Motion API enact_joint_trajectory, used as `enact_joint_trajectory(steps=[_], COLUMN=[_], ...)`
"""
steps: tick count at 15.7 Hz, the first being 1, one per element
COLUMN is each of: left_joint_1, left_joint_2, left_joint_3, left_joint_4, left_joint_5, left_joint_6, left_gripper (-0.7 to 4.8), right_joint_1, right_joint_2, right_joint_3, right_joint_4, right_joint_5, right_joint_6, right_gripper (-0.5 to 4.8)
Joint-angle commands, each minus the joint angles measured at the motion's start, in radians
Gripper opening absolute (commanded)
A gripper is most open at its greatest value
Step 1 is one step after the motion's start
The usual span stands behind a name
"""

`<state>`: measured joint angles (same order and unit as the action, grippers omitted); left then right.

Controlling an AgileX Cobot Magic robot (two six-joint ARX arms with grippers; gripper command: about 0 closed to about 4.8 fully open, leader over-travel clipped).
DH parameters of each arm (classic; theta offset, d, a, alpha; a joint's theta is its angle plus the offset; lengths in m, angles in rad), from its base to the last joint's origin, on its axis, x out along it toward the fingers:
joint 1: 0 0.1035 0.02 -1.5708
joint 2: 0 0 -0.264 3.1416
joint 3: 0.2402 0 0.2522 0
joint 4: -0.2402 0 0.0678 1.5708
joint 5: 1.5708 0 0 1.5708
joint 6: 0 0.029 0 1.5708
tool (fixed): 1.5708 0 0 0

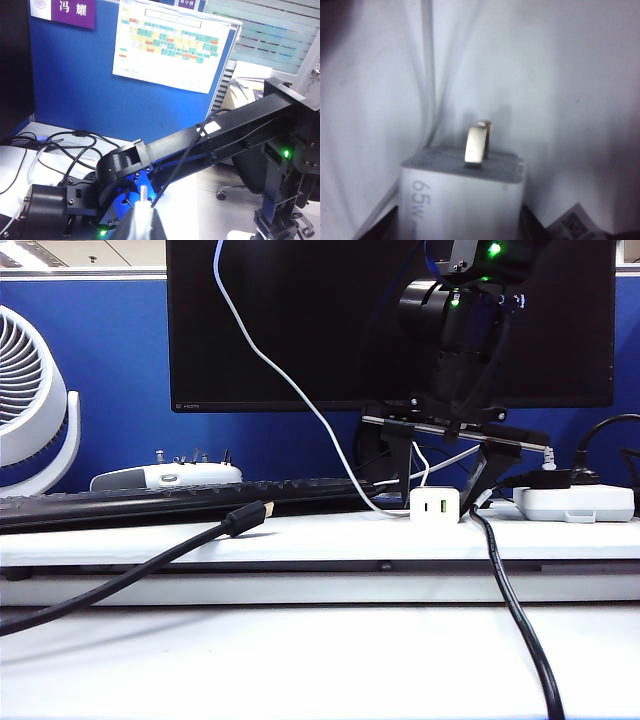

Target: Pick up the Type-C charging cable and the charging base, insert one end of the Type-C charger into the corresponding slot on the base, and finally place the plugged-in charger back on the table.

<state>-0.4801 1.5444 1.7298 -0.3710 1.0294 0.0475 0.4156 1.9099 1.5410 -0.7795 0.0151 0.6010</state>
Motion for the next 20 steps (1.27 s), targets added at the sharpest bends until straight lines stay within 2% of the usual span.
enact_joint_trajectory(steps=[1, 6, 7, 9, 10, 13, 15, 20], left_joint_1=[-0.002, -0.002, -0.002, -0.002, -0.002, -0.002, -0.002, -0.002], left_joint_2=[-0.006, -0.006, -0.006, -0.006, -0.006, -0.006, -0.006, -0.006], left_joint_3=[0.002, 0.002, 0.002, 0.002, 0.002, 0.002, 0.002, 0.002], left_joint_4=[0.006, 0.006, 0.006, 0.006, 0.006, 0.005, 0.006, 0.005], left_joint_5=[0.007, 0.006, 0.006, 0.006, 0.007, 0.006, 0.007, 0.007], left_joint_6=[-0.003, -0.003, -0.003, -0.003, -0.003, -0.003, -0.003, -0.003], left_gripper=[-0.06, -0.06, -0.06, -0.06, -0.06, -0.06, -0.06, -0.06], right_joint_1=[0.000, 0.000, 0.000, 0.000, 0.000, -0.001, -0.001, -0.009], right_joint_2=[-0.002, 0.020, 0.028, 0.032, 0.032, 0.027, 0.003, -0.182], right_joint_3=[0.004, 0.004, 0.004, 0.004, 0.004, 0.005, 0.005, 0.005], right_joint_4=[-0.002, -0.045, -0.055, -0.060, -0.055, -0.052, -0.053, -0.045], right_joint_5=[0.006, 0.004, -0.005, -0.036, -0.042, -0.071, -0.105, -0.125], right_joint_6=[-0.003, -0.008, -0.008, -0.009, -0.009, -0.013, -0.046, -0.056], right_gripper=[3.05, 2.91, 2.41, 0.80, 0.42, 0.38, -0.05, -0.06])
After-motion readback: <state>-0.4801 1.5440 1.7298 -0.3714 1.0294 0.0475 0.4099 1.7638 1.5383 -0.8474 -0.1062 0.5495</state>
